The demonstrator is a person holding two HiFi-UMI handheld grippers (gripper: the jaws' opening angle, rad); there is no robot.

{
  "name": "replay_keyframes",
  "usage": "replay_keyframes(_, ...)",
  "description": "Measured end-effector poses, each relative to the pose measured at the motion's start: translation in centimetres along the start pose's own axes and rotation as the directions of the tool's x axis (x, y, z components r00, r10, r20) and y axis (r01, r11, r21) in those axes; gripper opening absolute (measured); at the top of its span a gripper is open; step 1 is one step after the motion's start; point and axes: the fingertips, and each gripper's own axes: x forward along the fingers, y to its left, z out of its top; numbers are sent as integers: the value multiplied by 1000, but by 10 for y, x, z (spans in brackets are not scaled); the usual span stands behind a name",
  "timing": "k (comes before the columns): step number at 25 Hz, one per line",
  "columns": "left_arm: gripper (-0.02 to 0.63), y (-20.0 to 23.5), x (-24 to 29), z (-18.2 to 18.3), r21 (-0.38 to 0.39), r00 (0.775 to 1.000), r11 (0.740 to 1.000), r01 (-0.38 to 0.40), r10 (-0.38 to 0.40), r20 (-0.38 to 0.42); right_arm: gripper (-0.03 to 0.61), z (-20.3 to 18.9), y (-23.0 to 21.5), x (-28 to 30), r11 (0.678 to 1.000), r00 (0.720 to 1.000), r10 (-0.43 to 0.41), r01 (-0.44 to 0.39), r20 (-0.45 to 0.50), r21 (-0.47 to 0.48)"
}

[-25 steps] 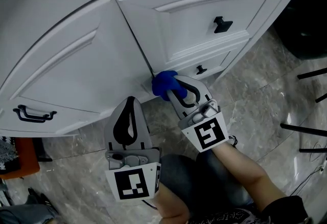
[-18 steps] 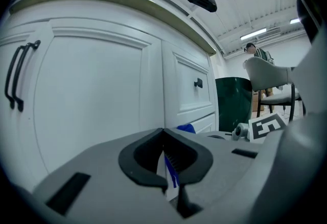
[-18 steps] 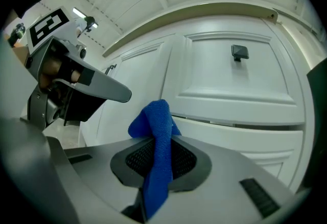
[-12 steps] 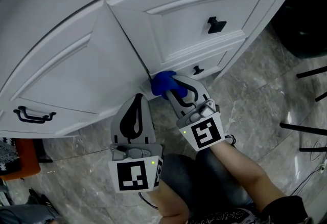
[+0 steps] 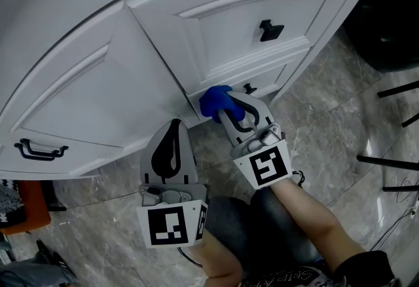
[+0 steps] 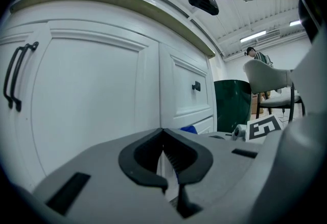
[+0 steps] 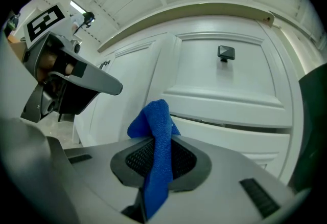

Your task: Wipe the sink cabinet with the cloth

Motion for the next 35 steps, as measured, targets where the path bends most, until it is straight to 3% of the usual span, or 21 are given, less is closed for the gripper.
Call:
replay_keyframes(9,5,-3,0,3,-11,1000,1000,8,-8,16,58,-3,-18,-6,999,999,-44,44,-4,-21)
replay_keyframes(35,5,-19,-3,18,23,1000,1000,16,-17,23,58,-31,-91,-37,964,974,-226,227,-18,136)
